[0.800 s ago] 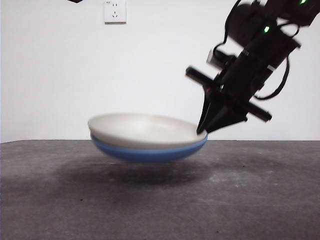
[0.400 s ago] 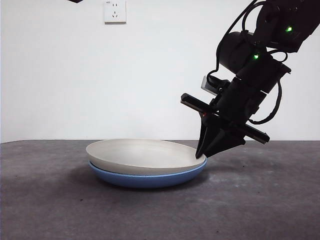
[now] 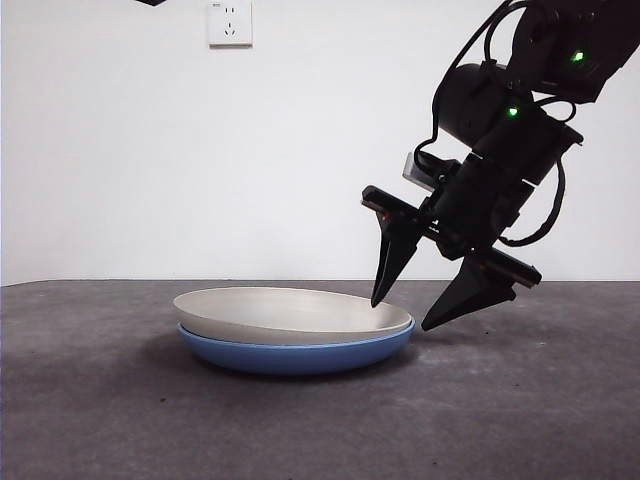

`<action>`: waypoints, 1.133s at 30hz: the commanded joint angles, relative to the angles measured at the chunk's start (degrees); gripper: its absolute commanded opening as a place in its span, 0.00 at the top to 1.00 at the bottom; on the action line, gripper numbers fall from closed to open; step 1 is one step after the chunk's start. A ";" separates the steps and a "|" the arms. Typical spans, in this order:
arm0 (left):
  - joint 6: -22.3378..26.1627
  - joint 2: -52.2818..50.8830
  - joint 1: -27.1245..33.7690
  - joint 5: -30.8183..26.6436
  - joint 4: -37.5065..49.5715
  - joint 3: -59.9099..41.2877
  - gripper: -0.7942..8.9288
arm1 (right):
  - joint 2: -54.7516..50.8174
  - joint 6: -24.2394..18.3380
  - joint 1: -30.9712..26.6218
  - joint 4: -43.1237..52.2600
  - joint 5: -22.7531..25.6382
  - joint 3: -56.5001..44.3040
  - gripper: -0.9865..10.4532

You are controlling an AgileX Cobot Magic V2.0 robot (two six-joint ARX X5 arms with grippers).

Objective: Pick up the white plate, put it on the blue plate, put it on desk

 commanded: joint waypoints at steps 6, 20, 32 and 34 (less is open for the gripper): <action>1.57 0.31 -0.42 0.04 0.46 0.46 0.60 | -10.05 -1.64 0.33 -2.78 0.24 1.14 0.65; 1.57 0.31 -0.42 0.04 0.52 0.46 0.60 | -40.85 -11.63 0.37 -23.50 -3.34 1.14 0.65; 1.53 0.31 -0.42 0.04 0.44 0.46 0.60 | -53.42 -17.22 2.89 -46.40 -3.91 1.09 0.65; 1.55 0.31 -0.42 0.04 0.44 0.46 0.60 | -53.99 -17.68 3.34 -47.84 -3.89 1.09 0.65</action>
